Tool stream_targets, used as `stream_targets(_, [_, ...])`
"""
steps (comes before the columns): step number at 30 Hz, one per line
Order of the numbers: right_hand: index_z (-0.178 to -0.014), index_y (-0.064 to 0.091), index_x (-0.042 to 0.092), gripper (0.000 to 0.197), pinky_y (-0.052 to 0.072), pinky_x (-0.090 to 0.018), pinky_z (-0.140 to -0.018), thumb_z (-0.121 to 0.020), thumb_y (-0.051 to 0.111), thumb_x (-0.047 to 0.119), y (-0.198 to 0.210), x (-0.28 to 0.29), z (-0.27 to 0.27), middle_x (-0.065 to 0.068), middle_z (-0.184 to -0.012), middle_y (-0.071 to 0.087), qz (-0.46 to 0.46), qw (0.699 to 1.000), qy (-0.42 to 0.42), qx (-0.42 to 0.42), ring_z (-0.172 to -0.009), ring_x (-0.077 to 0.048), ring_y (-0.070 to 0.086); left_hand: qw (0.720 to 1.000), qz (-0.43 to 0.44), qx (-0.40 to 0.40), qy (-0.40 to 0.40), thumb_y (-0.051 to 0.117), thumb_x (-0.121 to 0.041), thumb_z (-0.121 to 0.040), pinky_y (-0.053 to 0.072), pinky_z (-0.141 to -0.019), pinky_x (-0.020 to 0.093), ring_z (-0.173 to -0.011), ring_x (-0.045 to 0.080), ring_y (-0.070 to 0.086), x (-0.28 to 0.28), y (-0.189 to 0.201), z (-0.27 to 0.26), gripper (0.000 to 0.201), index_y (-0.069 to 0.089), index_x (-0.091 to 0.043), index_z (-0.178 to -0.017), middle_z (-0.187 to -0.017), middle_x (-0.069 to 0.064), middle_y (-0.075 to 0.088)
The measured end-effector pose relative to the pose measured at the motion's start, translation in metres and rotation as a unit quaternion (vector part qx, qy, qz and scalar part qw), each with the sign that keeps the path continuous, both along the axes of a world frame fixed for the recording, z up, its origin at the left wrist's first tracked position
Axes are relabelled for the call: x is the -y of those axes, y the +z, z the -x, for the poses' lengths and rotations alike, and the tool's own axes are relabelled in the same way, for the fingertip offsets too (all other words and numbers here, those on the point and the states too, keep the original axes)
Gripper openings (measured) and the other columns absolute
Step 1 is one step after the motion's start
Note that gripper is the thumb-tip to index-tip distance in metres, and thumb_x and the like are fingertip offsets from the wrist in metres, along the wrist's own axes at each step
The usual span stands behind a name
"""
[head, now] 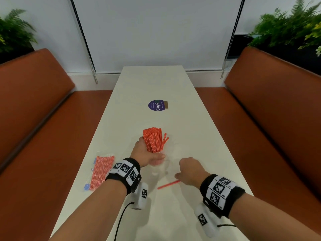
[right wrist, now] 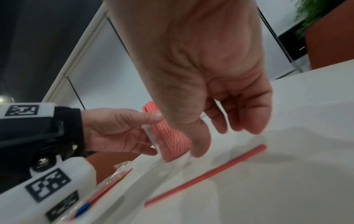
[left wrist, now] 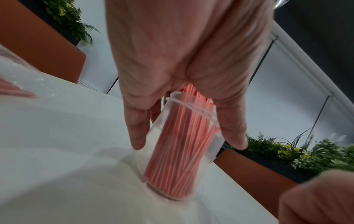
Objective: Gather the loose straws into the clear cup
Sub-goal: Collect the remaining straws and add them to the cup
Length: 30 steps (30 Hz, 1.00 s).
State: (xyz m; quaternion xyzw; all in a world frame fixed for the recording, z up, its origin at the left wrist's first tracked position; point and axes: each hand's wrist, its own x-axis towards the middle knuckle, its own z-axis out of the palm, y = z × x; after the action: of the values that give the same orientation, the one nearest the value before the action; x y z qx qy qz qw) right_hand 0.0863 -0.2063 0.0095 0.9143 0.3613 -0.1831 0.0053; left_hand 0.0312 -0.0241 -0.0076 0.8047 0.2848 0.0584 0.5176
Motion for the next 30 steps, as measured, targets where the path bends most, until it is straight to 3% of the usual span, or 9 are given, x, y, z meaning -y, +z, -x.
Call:
stream_targets(2, [-0.106, 0.058, 0.005, 0.039, 0.047, -0.033, -0.082, -0.087, 0.059, 0.039, -0.001, 0.003, 0.007, -0.012, -0.112, 0.063, 0.027, 0.999, 0.018, -0.009, -0.104, -0.029, 0.059, 1.0, 0.002, 0.004, 0.003, 0.092, -0.037, -0.044, 0.049, -0.1, 0.042, -0.114, 0.021, 0.058, 0.001, 0.001, 0.0, 0.1, 0.042, -0.014, -0.128, -0.123, 0.003, 0.058])
stream_targets(6, [-0.119, 0.049, 0.0, 0.029, 0.043, -0.034, -0.091, -0.092, 0.048, 0.01, -0.01, 0.0, 0.03, -0.018, -0.122, 0.054, 0.037, 0.997, 0.066, 0.031, -0.111, -0.031, 0.052, 1.0, 0.005, 0.001, 0.007, 0.093, -0.027, -0.053, 0.049, -0.099, 0.042, -0.113, 0.023, 0.058, 0.003, 0.004, 0.0, 0.092, 0.042, -0.011, -0.128, -0.123, 0.005, 0.058])
stream_targets(8, [-0.122, 0.049, 0.003, 0.031, 0.044, -0.035, -0.09, -0.091, 0.045, 0.003, -0.011, -0.002, 0.033, -0.019, -0.121, 0.054, 0.032, 0.996, 0.079, 0.033, -0.109, -0.032, 0.054, 1.0, 0.003, -0.003, 0.008, 0.093, -0.036, -0.044, 0.049, -0.099, 0.042, -0.113, 0.022, 0.058, 0.004, 0.006, 0.0, 0.1, 0.042, -0.013, -0.127, -0.122, 0.005, 0.058])
stream_targets(13, [-0.108, 0.056, -0.002, 0.023, 0.042, -0.035, -0.072, -0.088, 0.044, -0.003, -0.008, -0.003, 0.031, -0.021, -0.113, 0.06, 0.053, 0.992, 0.107, 0.028, -0.092, -0.034, 0.059, 1.0, 0.006, -0.011, 0.013, 0.085, -0.049, -0.031, 0.05, -0.099, 0.044, -0.113, 0.023, 0.059, 0.006, 0.007, 0.001, 0.111, 0.041, -0.014, -0.127, -0.123, 0.005, 0.057])
stream_targets(16, [-0.106, 0.059, -0.003, 0.024, 0.046, -0.036, -0.075, -0.088, 0.043, -0.003, -0.009, -0.006, 0.032, -0.02, -0.111, 0.063, 0.072, 0.988, 0.134, 0.021, -0.098, -0.036, 0.062, 1.0, 0.01, -0.009, 0.016, 0.083, -0.053, -0.024, 0.05, -0.099, 0.045, -0.112, 0.023, 0.06, 0.007, 0.007, 0.001, 0.115, 0.043, -0.015, -0.126, -0.122, 0.005, 0.058])
stream_targets(20, [-0.112, 0.059, 0.0, 0.028, 0.049, -0.037, -0.08, -0.089, 0.043, 0.001, -0.003, -0.006, 0.021, -0.019, -0.113, 0.064, 0.059, 0.99, 0.122, 0.031, -0.1, -0.035, 0.063, 1.0, 0.018, 0.006, 0.015, 0.093, -0.035, -0.041, 0.051, -0.094, 0.036, -0.11, 0.021, 0.061, 0.009, 0.009, 0.004, 0.099, 0.044, -0.015, -0.124, -0.12, 0.003, 0.06])
stream_targets(24, [-0.098, 0.049, 0.006, 0.011, 0.04, -0.032, -0.066, -0.087, 0.045, 0.007, 0.024, -0.012, -0.007, -0.018, -0.101, 0.062, -0.138, 0.99, -0.008, 0.015, -0.085, -0.034, 0.058, 0.998, 0.017, 0.05, 0.018, 0.09, -0.011, -0.061, 0.046, -0.077, 0.021, -0.094, 0.007, 0.06, 0.01, 0.009, 0.004, 0.069, 0.045, -0.019, -0.113, -0.099, -0.01, 0.06])
stream_targets(27, [-0.087, 0.043, 0.009, 0.012, 0.039, -0.029, -0.054, -0.085, 0.053, 0.004, 0.039, -0.024, -0.022, -0.01, -0.074, 0.058, -0.357, 0.934, -0.02, -0.005, -0.06, -0.022, 0.05, 0.998, 0.02, 0.057, 0.023, 0.089, -0.013, -0.063, 0.042, -0.071, 0.018, -0.089, 0.003, 0.054, 0.013, 0.012, 0.006, 0.071, 0.043, -0.018, -0.117, -0.098, -0.013, 0.055])
stream_targets(30, [-0.112, 0.045, 0.01, 0.031, 0.044, -0.013, -0.053, -0.085, 0.057, 0.002, 0.047, -0.038, -0.028, -0.011, -0.072, 0.06, -0.5, 0.864, -0.028, -0.054, -0.062, -0.017, 0.056, 0.998, 0.019, 0.053, 0.027, 0.089, -0.014, -0.064, 0.041, -0.068, 0.016, -0.087, 0.0, 0.053, 0.013, 0.012, 0.006, 0.07, 0.041, -0.02, -0.115, -0.1, -0.013, 0.055])
